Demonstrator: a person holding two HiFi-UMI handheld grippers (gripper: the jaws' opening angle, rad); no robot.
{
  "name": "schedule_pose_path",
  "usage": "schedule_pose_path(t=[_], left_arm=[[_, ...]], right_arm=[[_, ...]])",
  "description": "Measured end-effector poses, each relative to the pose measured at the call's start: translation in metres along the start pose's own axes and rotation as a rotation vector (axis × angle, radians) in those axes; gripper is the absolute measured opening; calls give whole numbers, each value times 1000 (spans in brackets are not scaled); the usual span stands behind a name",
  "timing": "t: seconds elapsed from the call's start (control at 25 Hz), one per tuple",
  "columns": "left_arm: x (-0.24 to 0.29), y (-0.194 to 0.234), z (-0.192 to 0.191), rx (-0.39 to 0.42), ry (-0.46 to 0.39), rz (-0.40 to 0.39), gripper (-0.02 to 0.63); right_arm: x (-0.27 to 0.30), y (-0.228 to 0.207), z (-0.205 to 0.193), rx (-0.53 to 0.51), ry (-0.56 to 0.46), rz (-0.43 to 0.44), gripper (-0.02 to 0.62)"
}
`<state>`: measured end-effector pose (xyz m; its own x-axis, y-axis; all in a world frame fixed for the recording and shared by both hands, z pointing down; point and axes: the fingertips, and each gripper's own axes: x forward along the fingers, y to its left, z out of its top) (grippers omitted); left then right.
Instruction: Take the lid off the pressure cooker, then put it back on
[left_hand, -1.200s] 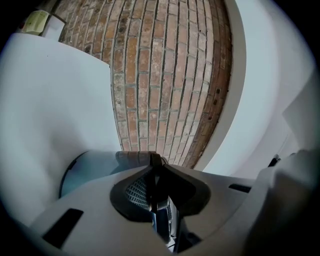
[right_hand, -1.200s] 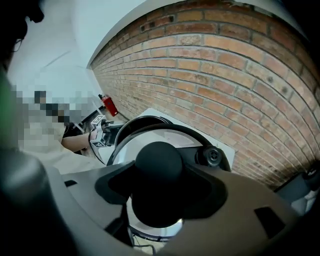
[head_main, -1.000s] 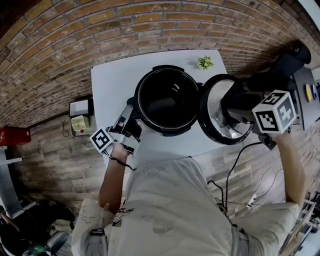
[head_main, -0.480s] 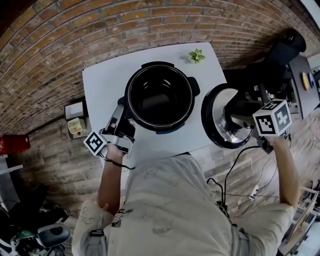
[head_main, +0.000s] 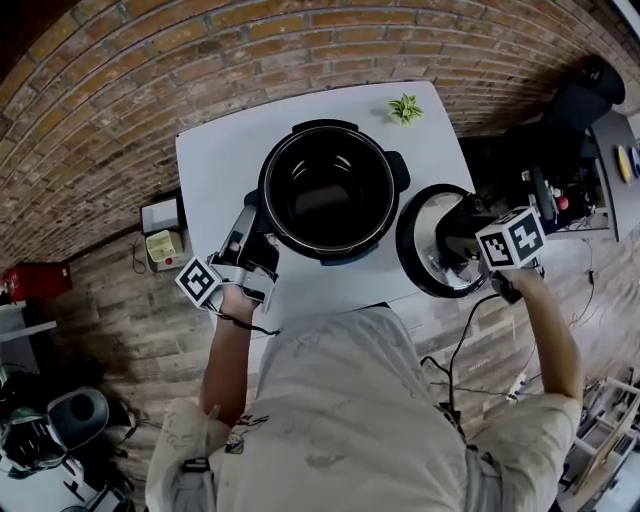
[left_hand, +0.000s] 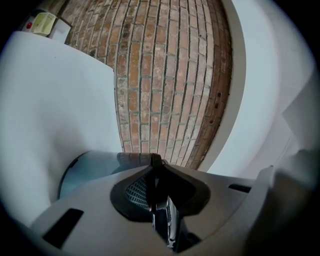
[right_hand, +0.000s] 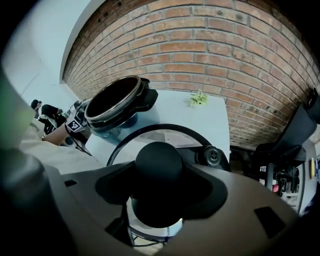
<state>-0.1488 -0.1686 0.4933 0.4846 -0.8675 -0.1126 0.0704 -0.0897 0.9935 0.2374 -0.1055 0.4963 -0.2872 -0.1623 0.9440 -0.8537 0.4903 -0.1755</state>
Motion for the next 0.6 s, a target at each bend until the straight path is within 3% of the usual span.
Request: schedule_pose_path(t=[0.2, 0.44, 0.6], left_arm=[[0, 0, 1, -1, -8, -2, 69], [-1, 0, 1, 9, -16, 4, 69], [-1, 0, 1, 11, -24, 5, 69]], right_arm=[[42, -10, -9, -44, 16, -64, 293], [88, -11, -16, 38, 12, -21, 293], [108, -11, -12, 36, -12, -40, 293]])
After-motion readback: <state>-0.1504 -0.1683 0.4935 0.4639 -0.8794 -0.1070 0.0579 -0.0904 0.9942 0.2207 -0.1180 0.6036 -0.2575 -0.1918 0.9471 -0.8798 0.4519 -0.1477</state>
